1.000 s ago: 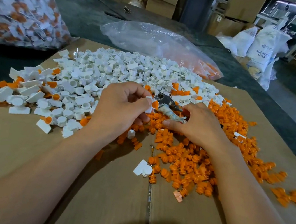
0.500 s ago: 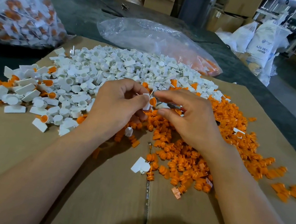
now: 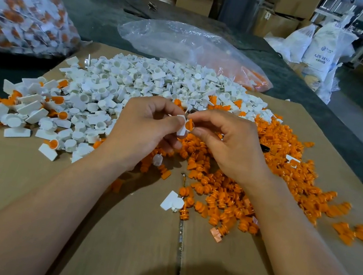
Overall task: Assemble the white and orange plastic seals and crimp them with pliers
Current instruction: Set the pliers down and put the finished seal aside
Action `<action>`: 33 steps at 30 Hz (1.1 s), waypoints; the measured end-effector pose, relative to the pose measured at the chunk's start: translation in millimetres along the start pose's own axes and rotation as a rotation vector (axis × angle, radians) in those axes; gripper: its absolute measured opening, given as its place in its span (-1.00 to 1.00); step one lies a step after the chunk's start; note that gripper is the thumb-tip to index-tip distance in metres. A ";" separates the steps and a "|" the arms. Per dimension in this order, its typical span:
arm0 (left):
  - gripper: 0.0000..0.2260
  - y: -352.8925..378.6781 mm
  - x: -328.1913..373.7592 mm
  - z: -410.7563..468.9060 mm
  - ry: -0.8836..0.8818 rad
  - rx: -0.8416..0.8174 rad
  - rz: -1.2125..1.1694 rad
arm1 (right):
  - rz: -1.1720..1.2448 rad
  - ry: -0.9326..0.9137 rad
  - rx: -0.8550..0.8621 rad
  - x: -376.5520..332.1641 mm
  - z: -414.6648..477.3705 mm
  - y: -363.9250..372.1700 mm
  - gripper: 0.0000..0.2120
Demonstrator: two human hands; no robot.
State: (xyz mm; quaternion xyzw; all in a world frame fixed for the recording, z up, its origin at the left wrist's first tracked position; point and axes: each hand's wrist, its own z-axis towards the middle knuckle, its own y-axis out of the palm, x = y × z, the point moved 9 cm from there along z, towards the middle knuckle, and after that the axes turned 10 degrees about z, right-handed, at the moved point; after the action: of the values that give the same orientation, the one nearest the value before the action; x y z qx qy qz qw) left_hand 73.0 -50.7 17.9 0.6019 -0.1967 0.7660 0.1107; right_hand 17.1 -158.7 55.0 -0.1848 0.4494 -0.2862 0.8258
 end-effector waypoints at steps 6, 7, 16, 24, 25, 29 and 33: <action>-0.91 2.6 0.2 -0.7 -0.002 -0.033 -0.070 | 0.125 0.149 -0.016 14.5 0.7 3.2 -0.77; -0.90 3.7 0.7 -1.1 -0.003 -0.046 -0.091 | 0.133 0.168 -0.007 16.7 0.7 2.6 -0.77; -0.80 6.3 1.4 -1.3 -0.012 -0.081 -0.084 | 0.178 0.217 0.020 21.4 0.2 0.5 -0.81; -0.79 4.8 0.0 -0.9 -0.023 -0.060 -0.071 | 0.215 0.224 0.033 22.4 -0.5 1.1 -0.78; -0.79 4.7 0.0 -1.0 -0.024 -0.060 -0.069 | 0.214 0.227 0.036 23.2 -0.6 1.0 -0.78; -0.79 5.0 0.3 -1.1 -0.022 -0.059 -0.066 | 0.200 0.233 0.038 23.7 -0.5 0.8 -0.79; -0.79 4.5 0.0 -0.9 -0.021 -0.051 -0.064 | 0.176 0.244 0.036 23.9 -0.2 0.9 -0.80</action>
State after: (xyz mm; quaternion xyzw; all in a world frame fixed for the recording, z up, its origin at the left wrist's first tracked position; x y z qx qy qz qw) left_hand 70.5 -54.3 17.0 0.6127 -0.1981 0.7506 0.1485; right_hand 27.6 -173.2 39.2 -0.0935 0.5556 -0.2410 0.7902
